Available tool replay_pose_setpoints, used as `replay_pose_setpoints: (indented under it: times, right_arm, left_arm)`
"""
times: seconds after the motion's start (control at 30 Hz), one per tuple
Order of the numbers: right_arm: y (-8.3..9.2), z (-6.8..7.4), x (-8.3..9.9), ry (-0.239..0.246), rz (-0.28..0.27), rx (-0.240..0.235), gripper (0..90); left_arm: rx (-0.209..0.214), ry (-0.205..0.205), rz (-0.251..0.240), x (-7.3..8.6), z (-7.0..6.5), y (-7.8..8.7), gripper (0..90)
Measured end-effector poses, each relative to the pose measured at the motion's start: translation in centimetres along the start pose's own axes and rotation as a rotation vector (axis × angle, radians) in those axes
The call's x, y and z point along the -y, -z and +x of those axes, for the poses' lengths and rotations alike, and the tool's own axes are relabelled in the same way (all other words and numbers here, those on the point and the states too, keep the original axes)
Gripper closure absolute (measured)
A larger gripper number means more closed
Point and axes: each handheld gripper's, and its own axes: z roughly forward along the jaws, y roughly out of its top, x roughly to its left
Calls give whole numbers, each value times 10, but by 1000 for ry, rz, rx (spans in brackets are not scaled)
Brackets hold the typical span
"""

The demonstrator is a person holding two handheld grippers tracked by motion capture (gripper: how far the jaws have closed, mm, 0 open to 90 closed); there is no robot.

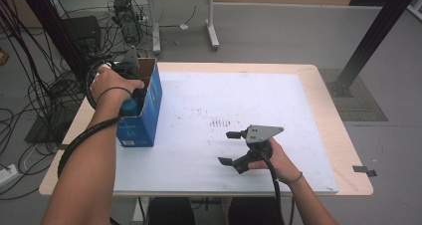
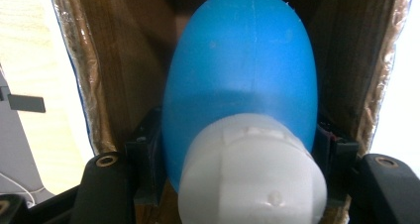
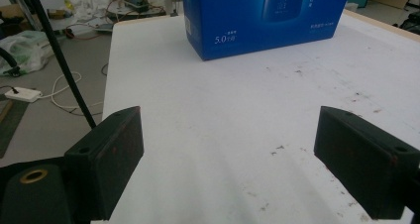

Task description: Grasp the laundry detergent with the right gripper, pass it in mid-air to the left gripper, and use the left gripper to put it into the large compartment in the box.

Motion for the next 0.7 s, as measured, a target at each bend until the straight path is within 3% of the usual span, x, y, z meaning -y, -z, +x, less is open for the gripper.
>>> replay_pose_setpoints:
  times: [0.7]
  right_arm:
    - [-1, 0, 0, 0, -5, 3, 121]
  left_arm:
    - [26, 12, 5, 2, 7, 12, 323]
